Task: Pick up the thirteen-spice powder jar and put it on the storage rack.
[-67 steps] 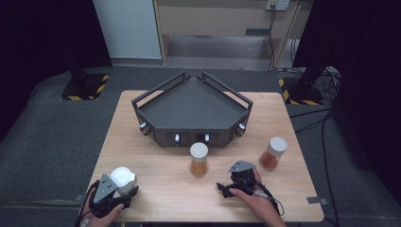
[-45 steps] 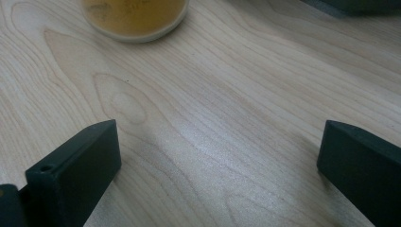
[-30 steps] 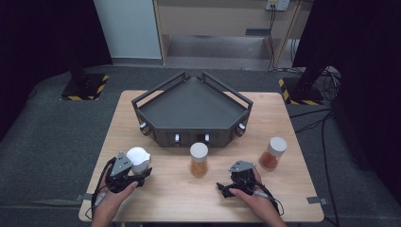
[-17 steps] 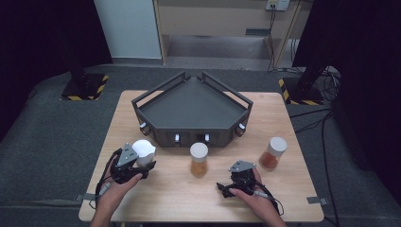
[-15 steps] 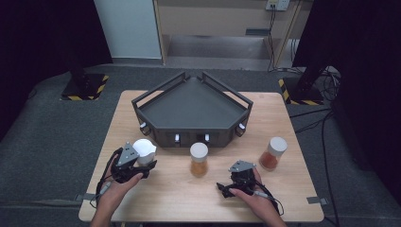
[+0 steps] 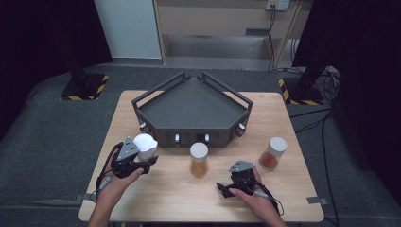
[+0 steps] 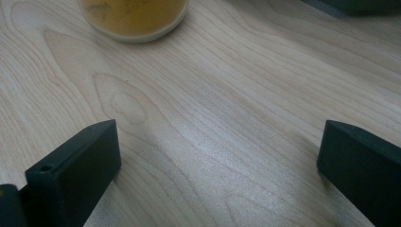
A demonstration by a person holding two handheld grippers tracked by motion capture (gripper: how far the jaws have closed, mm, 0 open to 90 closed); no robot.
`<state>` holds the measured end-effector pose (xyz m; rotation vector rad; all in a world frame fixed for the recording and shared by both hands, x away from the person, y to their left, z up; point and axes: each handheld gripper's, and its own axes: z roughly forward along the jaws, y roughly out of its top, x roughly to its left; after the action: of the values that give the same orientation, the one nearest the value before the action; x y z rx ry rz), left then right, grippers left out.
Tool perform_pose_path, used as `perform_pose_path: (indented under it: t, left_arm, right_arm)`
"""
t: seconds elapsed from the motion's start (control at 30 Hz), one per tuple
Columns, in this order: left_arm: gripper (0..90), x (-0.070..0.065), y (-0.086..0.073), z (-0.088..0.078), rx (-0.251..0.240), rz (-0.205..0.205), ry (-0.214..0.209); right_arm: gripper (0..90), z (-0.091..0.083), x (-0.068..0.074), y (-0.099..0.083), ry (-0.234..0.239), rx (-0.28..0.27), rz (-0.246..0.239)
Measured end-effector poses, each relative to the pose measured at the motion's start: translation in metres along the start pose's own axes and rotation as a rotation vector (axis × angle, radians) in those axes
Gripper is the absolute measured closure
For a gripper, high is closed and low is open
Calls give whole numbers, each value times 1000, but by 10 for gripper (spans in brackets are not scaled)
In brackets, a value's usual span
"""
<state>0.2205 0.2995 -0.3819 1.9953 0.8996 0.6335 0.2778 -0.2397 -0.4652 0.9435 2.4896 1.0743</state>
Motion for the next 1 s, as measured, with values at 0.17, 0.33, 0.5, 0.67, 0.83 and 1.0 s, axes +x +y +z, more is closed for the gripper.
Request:
perform_pose_path:
  t: [0.17, 0.33, 0.5, 0.67, 0.83, 1.0]
  left_arm:
    - [295, 8, 3, -5, -15, 7, -28]
    - [295, 20, 4, -10, -37, 14, -73]
    - [295, 29, 5, -12, -45, 23, -95]
    - [295, 38, 10, -14, -56, 42, -142]
    - [295, 46, 23, -17, -59, 69, -164]
    - [295, 56, 28, -13, -77, 59, -191]
  right_arm:
    - [5, 0, 0, 0, 0, 0, 0]
    - [5, 0, 0, 0, 0, 0, 0]
    - [5, 0, 0, 0, 0, 0, 0]
    - [5, 0, 0, 0, 0, 0, 0]
    - [5, 0, 0, 0, 0, 0, -1]
    - [5, 0, 0, 0, 0, 0, 0]
